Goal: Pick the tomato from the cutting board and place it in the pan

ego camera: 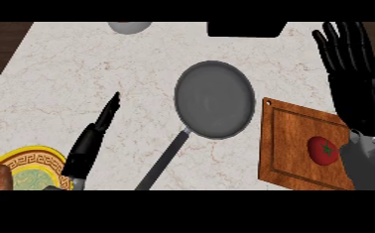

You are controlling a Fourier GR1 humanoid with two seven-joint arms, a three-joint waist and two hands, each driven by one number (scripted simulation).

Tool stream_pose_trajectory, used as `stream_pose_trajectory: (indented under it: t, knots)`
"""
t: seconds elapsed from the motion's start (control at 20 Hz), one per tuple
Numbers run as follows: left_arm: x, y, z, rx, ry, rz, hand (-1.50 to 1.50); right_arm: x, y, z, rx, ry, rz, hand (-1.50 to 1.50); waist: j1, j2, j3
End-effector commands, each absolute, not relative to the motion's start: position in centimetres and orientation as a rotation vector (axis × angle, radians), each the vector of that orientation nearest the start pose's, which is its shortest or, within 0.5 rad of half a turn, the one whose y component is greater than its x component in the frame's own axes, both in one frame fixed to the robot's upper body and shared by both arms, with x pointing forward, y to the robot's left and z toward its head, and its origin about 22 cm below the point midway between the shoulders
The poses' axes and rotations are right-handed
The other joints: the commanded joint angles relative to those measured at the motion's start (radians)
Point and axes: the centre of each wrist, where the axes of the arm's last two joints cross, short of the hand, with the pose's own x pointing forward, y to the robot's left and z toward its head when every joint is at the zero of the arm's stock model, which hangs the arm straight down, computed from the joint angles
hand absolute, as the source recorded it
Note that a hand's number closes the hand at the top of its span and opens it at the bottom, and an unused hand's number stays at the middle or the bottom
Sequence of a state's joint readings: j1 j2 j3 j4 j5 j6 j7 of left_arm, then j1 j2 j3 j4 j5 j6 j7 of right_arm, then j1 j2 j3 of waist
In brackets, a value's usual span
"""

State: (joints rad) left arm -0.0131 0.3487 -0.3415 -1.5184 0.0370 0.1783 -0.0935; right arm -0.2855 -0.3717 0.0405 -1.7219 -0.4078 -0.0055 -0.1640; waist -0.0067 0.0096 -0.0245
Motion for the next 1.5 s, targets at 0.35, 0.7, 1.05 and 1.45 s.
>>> stream_pose_trajectory:
  t: [0.35, 0.7, 1.05, 1.45]
  knots:
    - [26.1, 26.4, 3.4, 0.116, -1.567, 0.010, 0.00, 27.7, -39.8, 13.4, 0.180, -1.833, 0.580, 1.50, 0.000, 0.001, 0.030]
    - [26.8, 27.1, 5.0, 0.103, -1.533, 0.048, 0.00, 23.2, -50.2, 13.9, 0.000, -1.922, 0.716, -1.50, 0.006, -0.002, 0.032]
    - [27.5, 27.5, 6.4, 0.072, -1.532, 0.025, 0.00, 23.8, -51.5, 16.8, -0.090, -1.928, 1.029, -1.50, 0.027, -0.004, 0.029]
    - [28.8, 25.5, 6.7, 0.082, -1.527, 0.005, 0.00, 27.3, -46.1, 18.5, -0.279, -1.752, 1.447, -1.50, 0.028, -0.004, 0.025]
